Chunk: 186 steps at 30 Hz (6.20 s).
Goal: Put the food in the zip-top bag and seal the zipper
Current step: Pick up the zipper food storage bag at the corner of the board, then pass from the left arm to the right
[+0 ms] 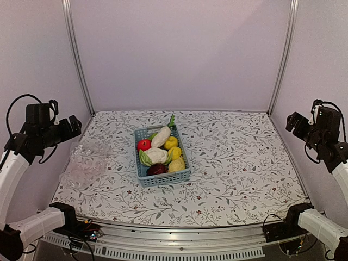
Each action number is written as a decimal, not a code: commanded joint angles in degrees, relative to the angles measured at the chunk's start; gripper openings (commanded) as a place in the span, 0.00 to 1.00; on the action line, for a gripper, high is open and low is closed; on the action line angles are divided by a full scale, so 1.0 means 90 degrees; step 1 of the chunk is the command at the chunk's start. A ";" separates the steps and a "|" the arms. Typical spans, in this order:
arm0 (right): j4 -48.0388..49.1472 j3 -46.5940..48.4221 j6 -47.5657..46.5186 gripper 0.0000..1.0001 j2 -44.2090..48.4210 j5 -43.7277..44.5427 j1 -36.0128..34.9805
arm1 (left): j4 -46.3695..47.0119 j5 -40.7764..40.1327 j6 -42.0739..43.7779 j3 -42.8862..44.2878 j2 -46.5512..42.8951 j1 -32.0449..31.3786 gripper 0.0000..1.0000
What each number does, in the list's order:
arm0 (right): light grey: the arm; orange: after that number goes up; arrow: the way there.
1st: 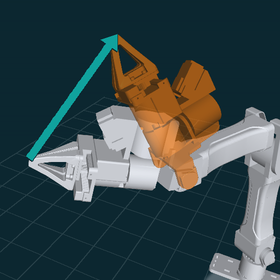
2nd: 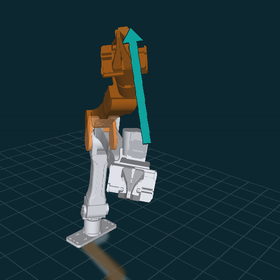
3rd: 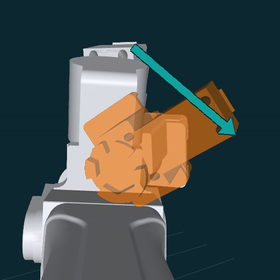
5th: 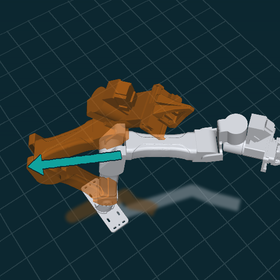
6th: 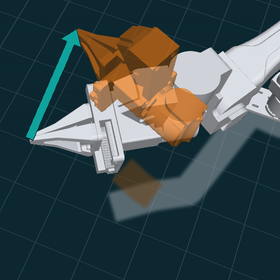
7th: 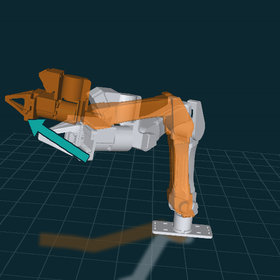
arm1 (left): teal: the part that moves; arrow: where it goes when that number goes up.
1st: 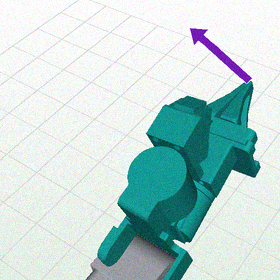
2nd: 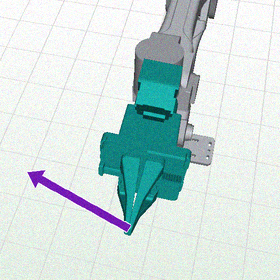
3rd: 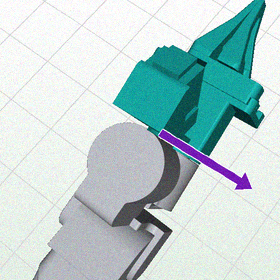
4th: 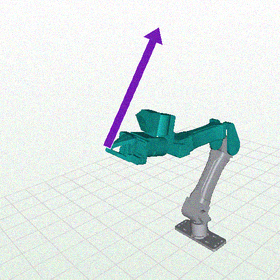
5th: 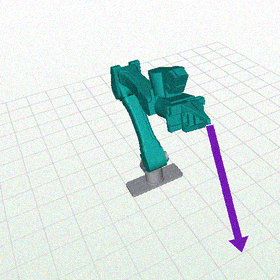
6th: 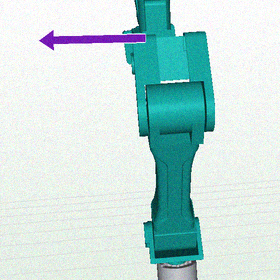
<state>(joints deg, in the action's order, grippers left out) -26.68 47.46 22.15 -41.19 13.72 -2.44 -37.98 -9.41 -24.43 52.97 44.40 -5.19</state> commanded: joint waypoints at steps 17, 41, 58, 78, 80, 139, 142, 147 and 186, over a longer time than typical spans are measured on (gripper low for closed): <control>-0.0626 0.0210 0.0341 0.99 -0.0110 -0.1406 0.0030 | 0.0465 0.0236 -0.1507 -0.1591 0.1068 0.0470 1.00; -0.0808 0.0400 0.0099 0.99 -0.0851 -0.2658 0.0028 | 0.0089 -0.0717 -0.2448 -0.2792 -0.0229 0.2648 1.00; -0.0816 0.0485 0.0073 0.99 -0.1023 -0.2752 0.0027 | 0.1384 0.1608 -0.2087 -0.3465 0.0720 0.3548 0.20; -0.0980 0.0791 -0.0097 0.99 -0.1038 -0.3687 -0.0047 | 0.0792 0.3945 -0.1403 0.0382 0.0980 0.0885 0.00; -0.0997 0.0862 -0.0118 0.99 -0.1039 -0.3747 -0.0204 | 0.0821 0.4205 -0.1257 0.0739 0.1132 0.0528 0.00; 0.4187 -0.0567 0.2416 0.82 -0.4375 -0.4148 -0.4102 | 0.2396 0.3779 -0.1073 -0.1091 0.3735 -0.1376 0.00; 0.4562 -0.0411 0.2570 0.76 -0.5003 -0.4322 -0.4164 | 0.2441 0.3801 -0.1062 -0.1100 0.3775 -0.1339 0.00; 0.4965 -0.0119 0.2666 0.69 -0.5782 -0.4599 -0.4252 | 0.2453 0.3785 -0.1012 -0.1064 0.3838 -0.1278 0.00; 0.5198 0.0716 0.2745 0.00 -0.6274 -0.4538 -0.4250 | 0.1841 0.2384 -0.0901 -0.0755 0.3611 -0.1557 0.18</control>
<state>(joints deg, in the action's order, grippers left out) 20.91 55.09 46.11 -102.54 -28.40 -40.49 -16.05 21.56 -33.76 44.05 79.42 -17.56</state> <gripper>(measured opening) 0.011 0.062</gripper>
